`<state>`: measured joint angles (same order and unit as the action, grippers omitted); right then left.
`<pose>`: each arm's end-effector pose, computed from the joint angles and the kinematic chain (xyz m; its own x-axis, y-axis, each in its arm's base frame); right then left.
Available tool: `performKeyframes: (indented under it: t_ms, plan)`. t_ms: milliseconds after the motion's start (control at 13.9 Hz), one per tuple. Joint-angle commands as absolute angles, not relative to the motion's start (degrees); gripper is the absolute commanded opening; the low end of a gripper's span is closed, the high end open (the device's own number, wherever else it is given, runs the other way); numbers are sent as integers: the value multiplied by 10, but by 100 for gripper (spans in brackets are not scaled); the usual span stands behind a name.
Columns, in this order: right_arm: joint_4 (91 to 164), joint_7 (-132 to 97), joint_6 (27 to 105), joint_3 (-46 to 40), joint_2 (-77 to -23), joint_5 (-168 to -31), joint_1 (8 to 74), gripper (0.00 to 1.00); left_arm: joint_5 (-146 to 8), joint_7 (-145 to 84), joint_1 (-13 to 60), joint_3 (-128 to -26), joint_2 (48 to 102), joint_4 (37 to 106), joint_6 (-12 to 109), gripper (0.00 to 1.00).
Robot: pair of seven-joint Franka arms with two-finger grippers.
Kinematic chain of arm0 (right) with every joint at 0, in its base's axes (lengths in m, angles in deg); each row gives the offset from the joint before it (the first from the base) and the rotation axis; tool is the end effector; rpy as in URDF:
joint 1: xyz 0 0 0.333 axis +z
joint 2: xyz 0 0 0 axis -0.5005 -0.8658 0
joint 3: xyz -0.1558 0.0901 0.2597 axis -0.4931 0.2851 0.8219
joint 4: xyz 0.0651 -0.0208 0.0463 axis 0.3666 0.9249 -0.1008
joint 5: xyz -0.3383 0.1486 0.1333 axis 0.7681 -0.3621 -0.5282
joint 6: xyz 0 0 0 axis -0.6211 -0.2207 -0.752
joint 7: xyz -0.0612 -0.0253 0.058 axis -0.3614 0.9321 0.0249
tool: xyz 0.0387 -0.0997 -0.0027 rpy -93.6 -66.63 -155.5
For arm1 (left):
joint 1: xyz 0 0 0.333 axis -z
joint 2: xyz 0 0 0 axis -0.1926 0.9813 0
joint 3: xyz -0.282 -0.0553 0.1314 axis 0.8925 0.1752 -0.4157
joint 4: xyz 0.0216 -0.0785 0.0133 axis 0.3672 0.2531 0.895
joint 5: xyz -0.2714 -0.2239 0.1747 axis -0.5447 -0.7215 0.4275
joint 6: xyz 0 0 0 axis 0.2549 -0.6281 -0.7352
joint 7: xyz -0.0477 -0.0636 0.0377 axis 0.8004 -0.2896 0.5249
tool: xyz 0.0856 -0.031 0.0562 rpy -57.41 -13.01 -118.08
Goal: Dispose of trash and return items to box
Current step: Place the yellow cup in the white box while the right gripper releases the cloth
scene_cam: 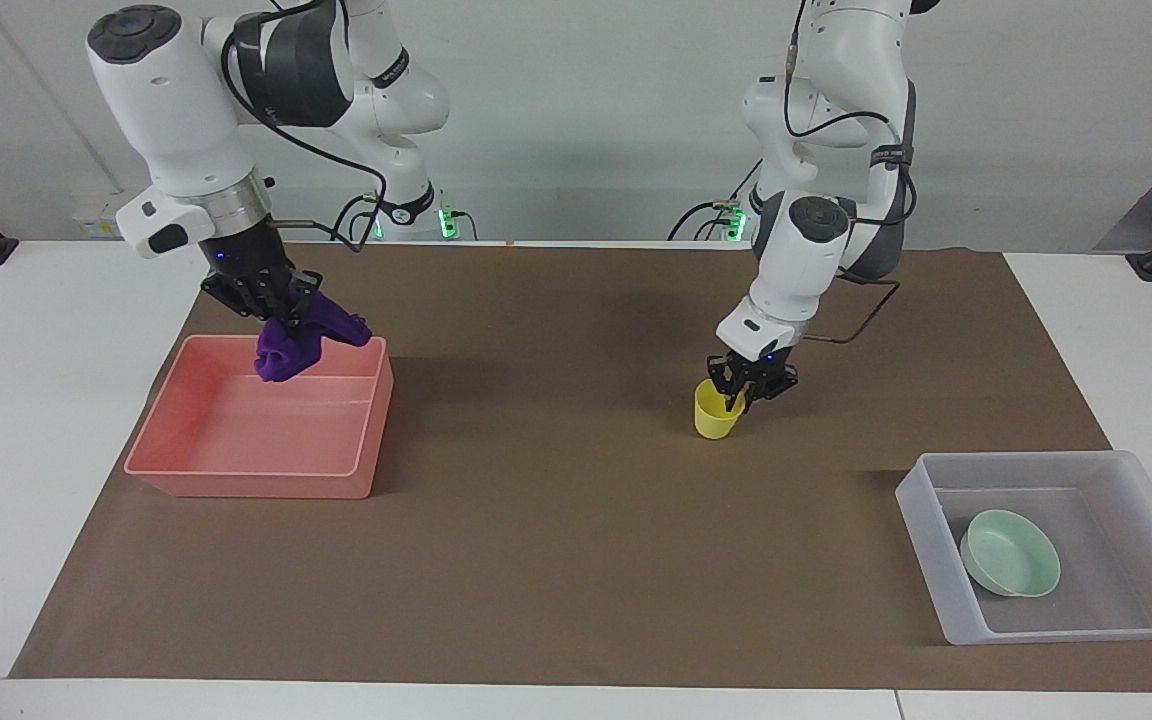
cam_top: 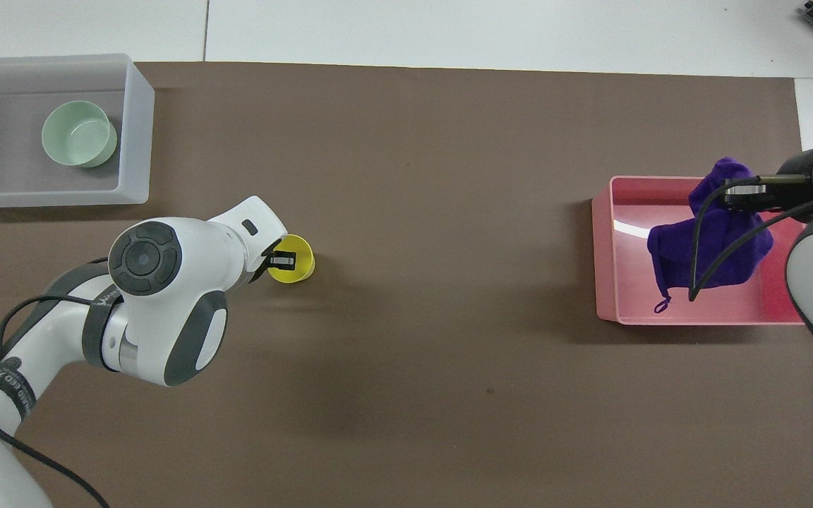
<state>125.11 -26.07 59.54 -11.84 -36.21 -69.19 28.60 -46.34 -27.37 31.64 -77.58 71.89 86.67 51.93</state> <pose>0.5841 -0.0311 0.5467 0.9890 -0.0640 0.1333 -0.0644 -0.9979 -0.0016 0.5245 -0.2192 0.3601 0.9753 -0.1351 0.1748 -0.1507 -0.9854 0.0792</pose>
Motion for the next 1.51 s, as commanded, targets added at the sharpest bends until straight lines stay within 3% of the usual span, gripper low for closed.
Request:
performKeyframes:
  t_ms: [0, 216, 721, 1009, 1081, 1297, 1441]
  plan:
    - [1302, -226, 667, -112, -356, -704, 249, 0, -461, -279, 309, -786, 701, 851, 506, 0]
    - [1345, -192, 746, -112, -378, -704, 226, 0, -461, -273, 261, -786, 697, 810, 481, 0]
    - [1436, -194, 809, -112, -395, -724, 215, 0, -442, -178, 161, -785, 743, 705, 478, 0]
    - [1446, -197, 831, -113, -430, -729, 212, 0, -443, -128, 106, -784, 782, 639, 451, 0]
    - [1446, -197, 836, -113, -433, -729, 211, 21, -445, -117, 90, -783, 797, 619, 438, 0]
    - [1444, -198, 837, -113, -434, -729, 211, 100, -446, -110, 65, -782, 859, 515, 366, 0]
    - [1435, -206, 834, -113, -432, -729, 212, 100, -449, -83, 47, -780, 890, 478, 354, 0]
